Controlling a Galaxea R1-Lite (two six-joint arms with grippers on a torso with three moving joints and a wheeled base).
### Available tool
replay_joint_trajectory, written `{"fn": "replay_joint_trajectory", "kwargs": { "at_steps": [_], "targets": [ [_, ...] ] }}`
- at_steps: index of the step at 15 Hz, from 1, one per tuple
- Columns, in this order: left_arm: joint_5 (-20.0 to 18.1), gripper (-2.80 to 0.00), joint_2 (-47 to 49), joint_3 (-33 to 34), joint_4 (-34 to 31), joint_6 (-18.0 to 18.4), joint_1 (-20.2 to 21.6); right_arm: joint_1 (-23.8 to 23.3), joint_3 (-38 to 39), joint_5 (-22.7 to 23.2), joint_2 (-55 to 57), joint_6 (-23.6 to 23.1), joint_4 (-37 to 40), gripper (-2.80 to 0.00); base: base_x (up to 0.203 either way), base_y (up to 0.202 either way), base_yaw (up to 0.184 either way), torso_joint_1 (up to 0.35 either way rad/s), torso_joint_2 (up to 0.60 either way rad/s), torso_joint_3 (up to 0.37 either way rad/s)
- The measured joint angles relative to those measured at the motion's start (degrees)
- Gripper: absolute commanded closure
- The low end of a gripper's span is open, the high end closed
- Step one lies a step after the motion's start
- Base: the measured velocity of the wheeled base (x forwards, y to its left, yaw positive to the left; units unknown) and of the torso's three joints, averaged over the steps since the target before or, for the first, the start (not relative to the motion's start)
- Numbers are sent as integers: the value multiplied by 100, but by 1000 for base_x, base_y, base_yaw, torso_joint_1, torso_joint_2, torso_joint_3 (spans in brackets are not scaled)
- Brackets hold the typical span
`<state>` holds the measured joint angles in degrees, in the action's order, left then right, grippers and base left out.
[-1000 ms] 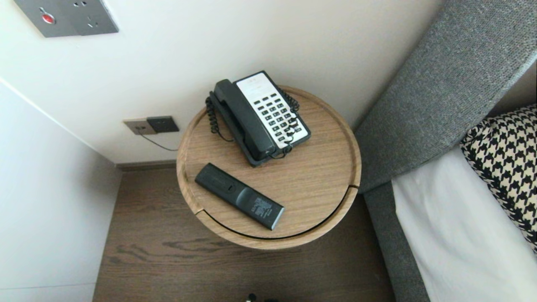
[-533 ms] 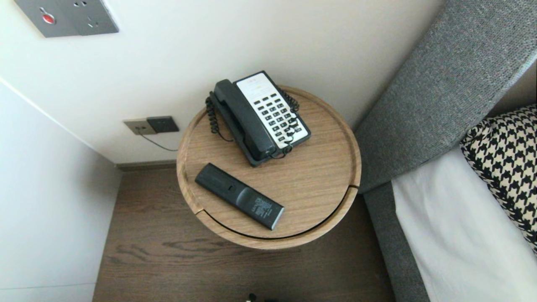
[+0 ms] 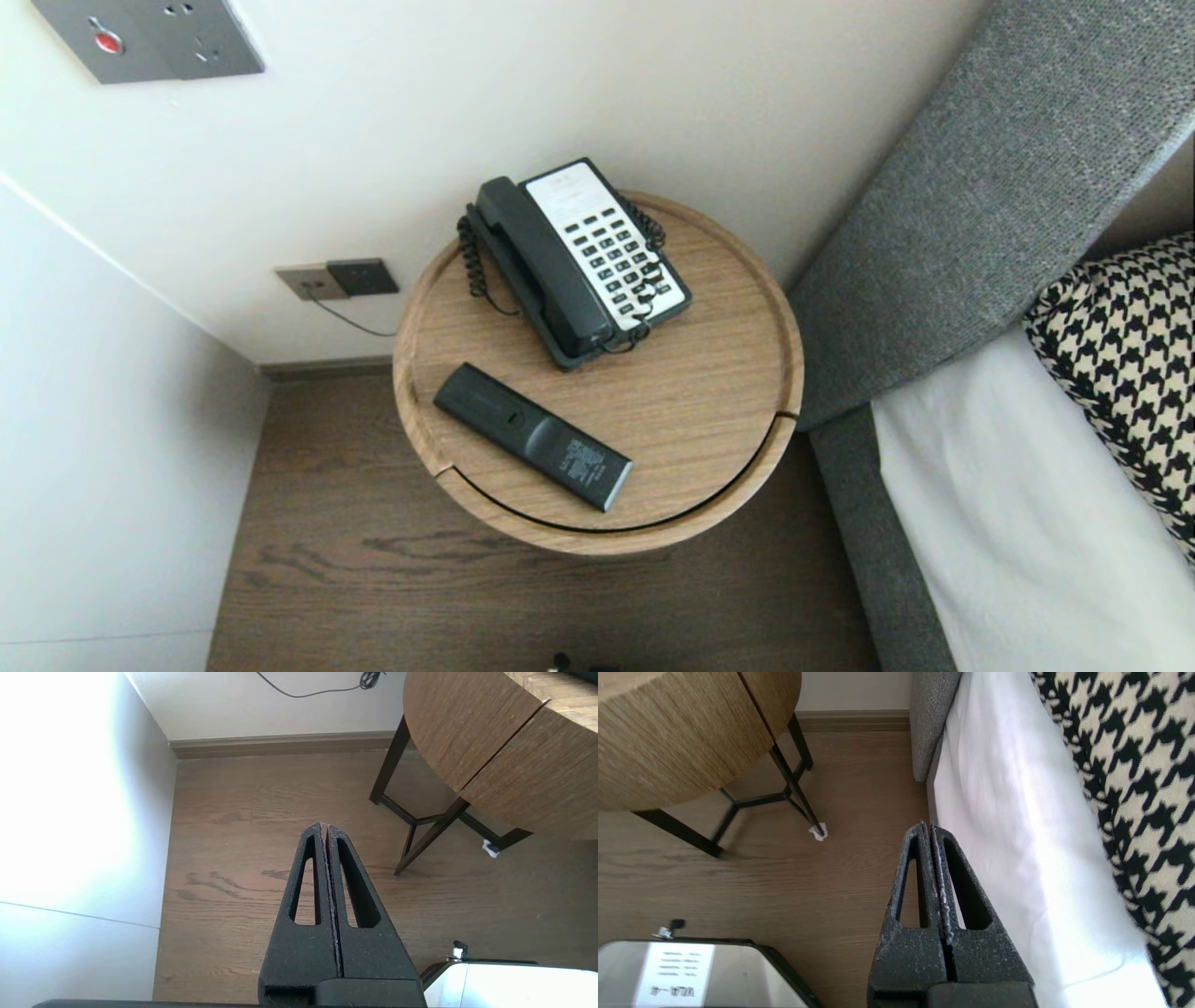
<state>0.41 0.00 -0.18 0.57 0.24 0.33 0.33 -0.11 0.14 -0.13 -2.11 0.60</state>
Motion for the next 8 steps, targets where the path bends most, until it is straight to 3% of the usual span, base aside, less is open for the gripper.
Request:
{"fn": "replay_joint_trajectory", "kwargs": {
  "at_steps": [8],
  "targets": [
    [-4, 0, 0, 0, 0, 20, -2, 20, 1, -41, 0, 55, -16, 0, 0, 0, 0, 0, 0, 0]
  ]
}}
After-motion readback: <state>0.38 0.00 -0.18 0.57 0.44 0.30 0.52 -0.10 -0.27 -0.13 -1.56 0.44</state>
